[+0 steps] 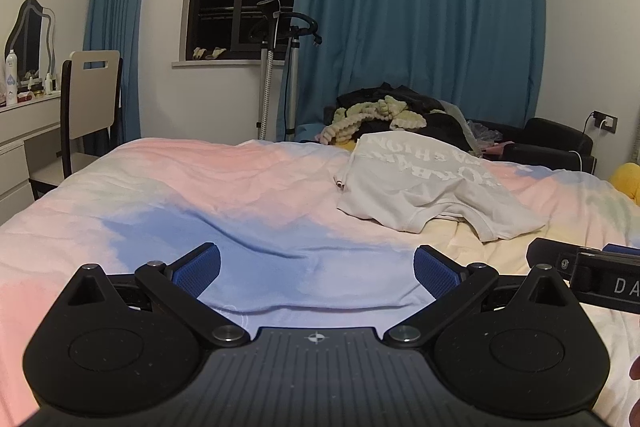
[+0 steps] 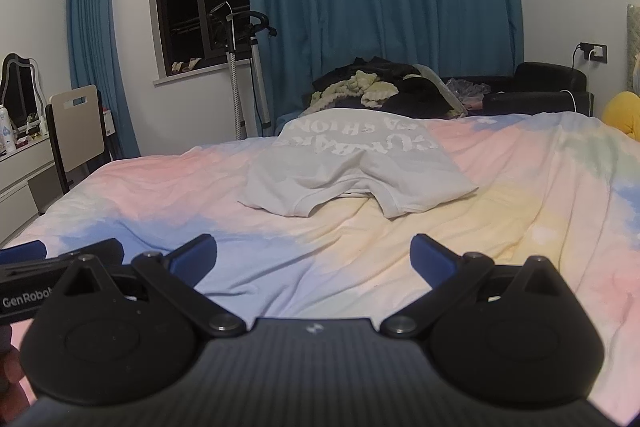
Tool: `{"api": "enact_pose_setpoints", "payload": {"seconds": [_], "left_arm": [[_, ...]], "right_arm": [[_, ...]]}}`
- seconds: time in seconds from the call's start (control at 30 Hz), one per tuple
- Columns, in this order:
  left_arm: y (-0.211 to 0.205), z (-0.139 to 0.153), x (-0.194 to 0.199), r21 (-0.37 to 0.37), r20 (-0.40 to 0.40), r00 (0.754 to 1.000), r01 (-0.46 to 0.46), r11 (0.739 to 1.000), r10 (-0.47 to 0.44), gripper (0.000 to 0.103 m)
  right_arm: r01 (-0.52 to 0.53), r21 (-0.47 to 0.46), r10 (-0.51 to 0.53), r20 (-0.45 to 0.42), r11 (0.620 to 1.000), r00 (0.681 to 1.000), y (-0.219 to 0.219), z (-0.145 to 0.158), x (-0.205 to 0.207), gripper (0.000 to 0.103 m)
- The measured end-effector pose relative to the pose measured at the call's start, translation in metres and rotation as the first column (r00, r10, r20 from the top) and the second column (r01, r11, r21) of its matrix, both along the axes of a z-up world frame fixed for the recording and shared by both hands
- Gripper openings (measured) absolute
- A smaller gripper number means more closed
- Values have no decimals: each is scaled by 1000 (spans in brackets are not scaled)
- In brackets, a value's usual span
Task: Fold clothes
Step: 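Move both open tools toward the grey T-shirt on the bed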
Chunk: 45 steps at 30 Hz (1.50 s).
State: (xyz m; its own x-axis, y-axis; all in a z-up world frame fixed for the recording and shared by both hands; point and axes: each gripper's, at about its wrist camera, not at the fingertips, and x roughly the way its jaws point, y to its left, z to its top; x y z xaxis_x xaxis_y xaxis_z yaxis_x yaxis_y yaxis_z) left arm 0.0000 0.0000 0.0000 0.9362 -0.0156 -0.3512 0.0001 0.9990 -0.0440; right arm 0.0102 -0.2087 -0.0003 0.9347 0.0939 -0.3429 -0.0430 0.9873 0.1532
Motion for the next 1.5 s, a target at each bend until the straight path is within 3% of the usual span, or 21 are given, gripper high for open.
{"api": "enact_pose_setpoints", "payload": {"seconds": [0.73,1.5], "left_arm": [[-2,-1,-8,36,16,1000,-4,999,3,103],[-3,-3,-6,-26,20,999,27,999,-27,103]], "right_arm": [[13,9,-13,34,1000,999,-1,2,-1,103],[2,23,-3,44,1000,999,-7,2,1,103]]}}
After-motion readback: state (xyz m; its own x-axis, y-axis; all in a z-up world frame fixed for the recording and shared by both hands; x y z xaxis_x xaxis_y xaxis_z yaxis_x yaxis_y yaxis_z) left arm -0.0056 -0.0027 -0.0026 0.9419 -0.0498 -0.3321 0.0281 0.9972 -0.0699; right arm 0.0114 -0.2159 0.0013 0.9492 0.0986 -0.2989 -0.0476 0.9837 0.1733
